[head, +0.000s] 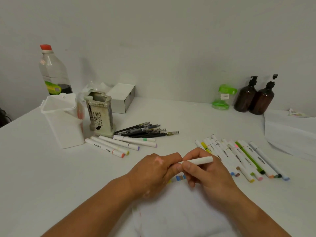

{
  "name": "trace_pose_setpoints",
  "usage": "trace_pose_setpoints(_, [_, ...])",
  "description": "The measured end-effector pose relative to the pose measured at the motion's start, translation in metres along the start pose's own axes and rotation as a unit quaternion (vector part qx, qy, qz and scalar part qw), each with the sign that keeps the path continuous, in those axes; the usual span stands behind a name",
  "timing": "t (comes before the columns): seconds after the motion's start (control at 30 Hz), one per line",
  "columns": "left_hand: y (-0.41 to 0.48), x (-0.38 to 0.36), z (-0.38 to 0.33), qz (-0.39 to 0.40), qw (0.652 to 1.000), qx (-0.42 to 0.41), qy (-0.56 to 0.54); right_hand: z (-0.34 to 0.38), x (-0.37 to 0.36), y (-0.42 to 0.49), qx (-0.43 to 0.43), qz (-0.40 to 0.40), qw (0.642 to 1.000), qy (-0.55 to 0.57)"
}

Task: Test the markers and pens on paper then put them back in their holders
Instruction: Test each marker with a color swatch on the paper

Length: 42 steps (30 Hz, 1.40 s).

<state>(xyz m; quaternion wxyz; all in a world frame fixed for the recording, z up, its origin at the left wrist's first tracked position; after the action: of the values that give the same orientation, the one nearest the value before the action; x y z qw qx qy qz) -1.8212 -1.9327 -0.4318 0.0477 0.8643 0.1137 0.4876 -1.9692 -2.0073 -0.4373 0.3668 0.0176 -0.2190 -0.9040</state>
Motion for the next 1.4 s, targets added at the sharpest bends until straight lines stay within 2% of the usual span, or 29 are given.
trace_pose_setpoints(0.07, [-0.001,0.000,-0.001,0.024,1.000,0.002,0.001,0.000,-0.001,-0.001,0.007,-0.004,1.000,-0.009])
trace_pose_setpoints(0.17, [-0.004,0.013,0.014,0.064,0.995,0.067,0.021,0.003,0.001,-0.002,0.009,-0.062,0.998,0.022])
trace_pose_setpoints(0.27, [-0.025,0.040,0.047,0.040,0.991,0.125,0.036,0.006,0.012,-0.003,-0.016,-0.105,0.993,0.048])
trace_pose_setpoints(0.4, [-0.079,0.046,0.073,-0.014,0.986,0.157,0.050,0.012,-0.013,-0.006,-0.061,0.000,0.997,0.046])
trace_pose_setpoints(0.5, [-0.106,0.035,0.069,-0.056,0.983,0.172,0.032,0.016,-0.048,-0.004,-0.056,0.075,0.995,-0.020])
trace_pose_setpoints(0.6, [-0.113,0.026,0.063,-0.062,0.979,0.184,0.062,0.016,-0.071,0.002,-0.051,0.074,0.994,-0.057])
trace_pose_setpoints(0.73, [-0.113,0.019,0.060,-0.053,0.971,0.202,0.118,0.006,-0.086,-0.005,-0.104,0.075,0.991,-0.035])
trace_pose_setpoints(0.83, [-0.113,0.018,0.062,-0.050,0.968,0.217,0.118,0.002,-0.087,-0.012,-0.074,0.095,0.986,-0.113])
trace_pose_setpoints(0.93, [-0.113,0.017,0.064,-0.047,0.967,0.226,0.113,0.000,-0.087,-0.012,-0.054,0.097,0.983,-0.145])
trace_pose_setpoints(1.3, [-0.113,0.017,0.065,-0.031,0.963,0.241,0.117,-0.002,-0.090,-0.010,-0.039,0.136,0.971,-0.191])
trace_pose_setpoints(1.4, [-0.113,0.018,0.064,-0.030,0.962,0.242,0.121,-0.002,-0.089,-0.010,-0.038,0.125,0.972,-0.193])
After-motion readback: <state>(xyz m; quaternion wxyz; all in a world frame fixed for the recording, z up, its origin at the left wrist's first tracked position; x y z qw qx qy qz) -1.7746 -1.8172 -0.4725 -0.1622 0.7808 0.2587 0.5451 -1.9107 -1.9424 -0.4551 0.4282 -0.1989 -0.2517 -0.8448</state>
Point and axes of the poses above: each hand's wrist, its own y-axis towards the middle knuckle, its own x-axis out of the back of the hand, z = x × y, the point moved 4 cm from there along y, towards the middle knuckle, and after that the axes turned 15 degrees about x, right-handed, at the moved point
